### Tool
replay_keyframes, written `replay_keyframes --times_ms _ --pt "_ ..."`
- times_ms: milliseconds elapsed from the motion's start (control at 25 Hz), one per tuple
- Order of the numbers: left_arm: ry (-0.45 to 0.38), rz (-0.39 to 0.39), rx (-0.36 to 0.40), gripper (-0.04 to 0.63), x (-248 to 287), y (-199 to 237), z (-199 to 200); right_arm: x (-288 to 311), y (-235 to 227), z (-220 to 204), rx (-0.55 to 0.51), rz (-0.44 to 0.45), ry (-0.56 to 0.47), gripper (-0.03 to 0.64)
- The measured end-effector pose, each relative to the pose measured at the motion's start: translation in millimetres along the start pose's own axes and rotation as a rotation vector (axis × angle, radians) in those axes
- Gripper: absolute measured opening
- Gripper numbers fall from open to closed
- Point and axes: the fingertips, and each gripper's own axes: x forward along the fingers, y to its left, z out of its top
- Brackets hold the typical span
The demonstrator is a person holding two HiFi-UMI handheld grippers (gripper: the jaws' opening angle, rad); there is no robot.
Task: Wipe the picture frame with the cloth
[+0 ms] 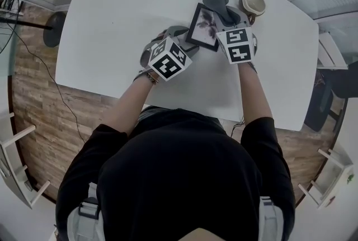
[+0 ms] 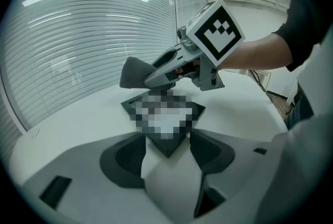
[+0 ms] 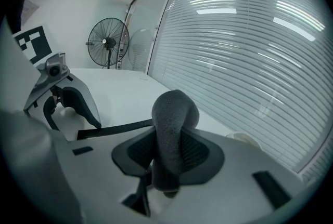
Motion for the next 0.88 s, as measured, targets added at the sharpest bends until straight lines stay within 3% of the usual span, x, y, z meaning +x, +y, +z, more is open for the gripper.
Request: replay_keyframes --times_ms 600,880 --pt "0.001 0.000 0.000 0.279 0 0 0 22 5 -11 -0.146 -0.012 0.058 0.121" --pt "0.003 0.000 -0.001 0.279 1 -3 2 20 8 -16 -0.158 -0.005 0.064 0.121"
